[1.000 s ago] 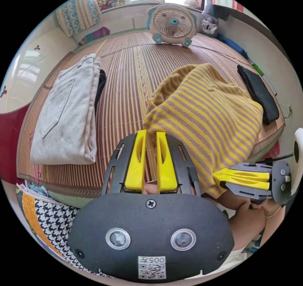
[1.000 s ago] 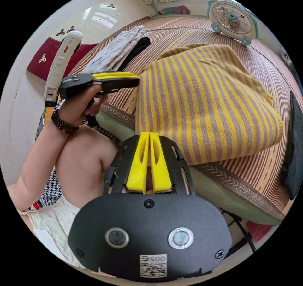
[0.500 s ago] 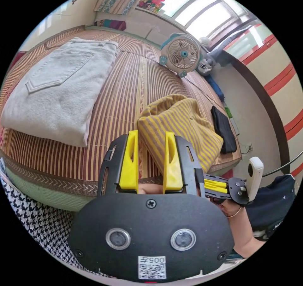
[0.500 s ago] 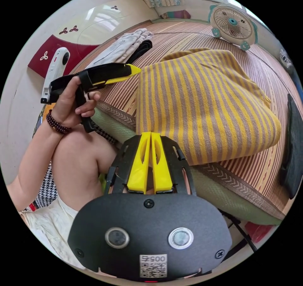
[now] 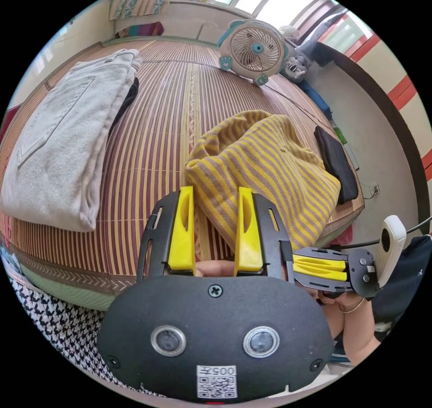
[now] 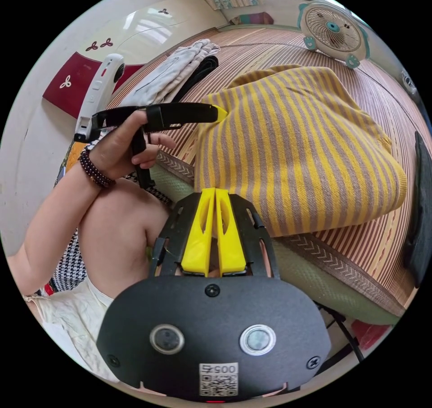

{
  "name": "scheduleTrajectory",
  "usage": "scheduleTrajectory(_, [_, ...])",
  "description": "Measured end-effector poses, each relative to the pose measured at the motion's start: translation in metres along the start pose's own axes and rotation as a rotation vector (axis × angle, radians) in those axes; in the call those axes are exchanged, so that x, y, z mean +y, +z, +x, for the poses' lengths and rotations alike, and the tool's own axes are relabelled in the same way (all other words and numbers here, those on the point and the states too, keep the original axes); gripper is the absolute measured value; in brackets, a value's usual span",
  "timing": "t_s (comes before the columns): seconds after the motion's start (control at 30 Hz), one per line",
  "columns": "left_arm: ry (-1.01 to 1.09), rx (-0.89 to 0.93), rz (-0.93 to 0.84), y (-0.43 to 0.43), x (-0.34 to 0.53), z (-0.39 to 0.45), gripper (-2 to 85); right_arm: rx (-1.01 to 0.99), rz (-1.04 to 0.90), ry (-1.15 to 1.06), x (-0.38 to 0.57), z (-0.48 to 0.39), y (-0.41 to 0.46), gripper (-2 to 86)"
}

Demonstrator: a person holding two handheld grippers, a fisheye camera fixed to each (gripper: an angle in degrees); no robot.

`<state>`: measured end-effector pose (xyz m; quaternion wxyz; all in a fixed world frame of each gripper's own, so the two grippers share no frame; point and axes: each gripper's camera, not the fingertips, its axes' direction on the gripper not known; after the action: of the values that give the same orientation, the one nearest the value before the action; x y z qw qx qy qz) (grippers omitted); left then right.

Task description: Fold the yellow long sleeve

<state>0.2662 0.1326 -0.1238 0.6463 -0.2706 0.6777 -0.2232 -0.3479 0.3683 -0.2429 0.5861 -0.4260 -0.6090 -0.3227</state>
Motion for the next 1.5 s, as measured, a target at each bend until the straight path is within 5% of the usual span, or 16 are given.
scheduleTrajectory(0.77, [0.065,-0.006,-0.038,0.008,-0.011,-0.001,9.4,0.169,0.068,-0.162,0.021,-0.028,-0.030,-0.1])
scheduleTrajectory(1.1, [0.125,-0.060,-0.030,0.004,-0.003,0.009,8.6,0.221,0.556,0.506,0.098,0.103,-0.131,9.6])
scheduleTrajectory(1.27, [0.113,-0.054,-0.016,0.001,0.004,0.007,8.4,0.252,0.497,0.730,0.110,0.151,-0.132,12.6])
scheduleTrajectory(1.5, [0.136,-0.037,0.016,-0.009,0.018,0.004,7.9,-0.016,0.496,0.854,0.116,0.214,-0.120,13.6])
